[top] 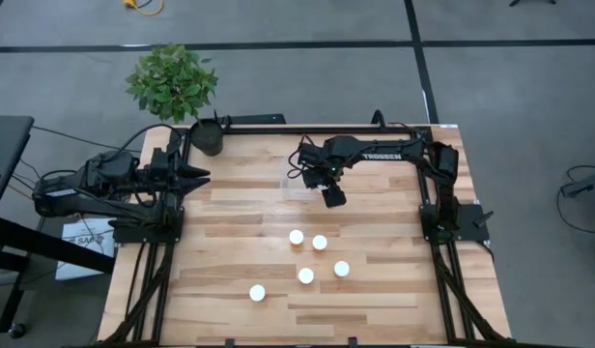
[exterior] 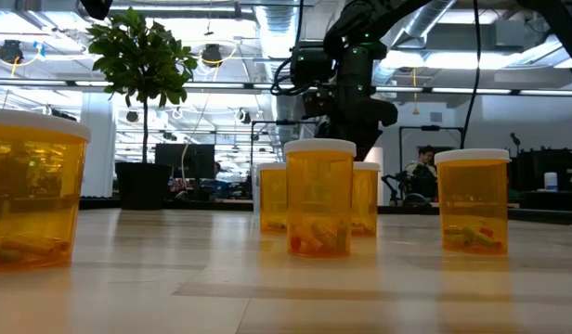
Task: Pick and place pill bottles into a basket
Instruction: Put the orange pill bottle into the transparent bin
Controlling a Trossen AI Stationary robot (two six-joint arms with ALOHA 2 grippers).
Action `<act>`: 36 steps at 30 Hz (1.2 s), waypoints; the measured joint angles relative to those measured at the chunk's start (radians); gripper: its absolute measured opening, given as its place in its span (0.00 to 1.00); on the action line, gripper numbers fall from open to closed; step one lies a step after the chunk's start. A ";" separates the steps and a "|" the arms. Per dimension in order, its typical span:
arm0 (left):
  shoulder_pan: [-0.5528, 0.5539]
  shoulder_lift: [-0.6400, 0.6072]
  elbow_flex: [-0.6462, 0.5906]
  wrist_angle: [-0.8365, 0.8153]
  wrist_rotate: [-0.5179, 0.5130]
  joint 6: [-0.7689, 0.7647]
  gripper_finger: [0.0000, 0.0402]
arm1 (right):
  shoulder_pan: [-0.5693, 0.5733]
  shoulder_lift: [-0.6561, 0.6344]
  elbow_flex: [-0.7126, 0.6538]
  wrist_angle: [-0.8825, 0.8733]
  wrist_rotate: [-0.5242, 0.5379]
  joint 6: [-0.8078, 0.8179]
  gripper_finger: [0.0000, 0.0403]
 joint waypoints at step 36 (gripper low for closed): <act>0.000 0.000 0.000 -0.005 -0.003 0.022 0.19 | 0.000 -0.031 0.296 -0.294 0.037 0.112 0.58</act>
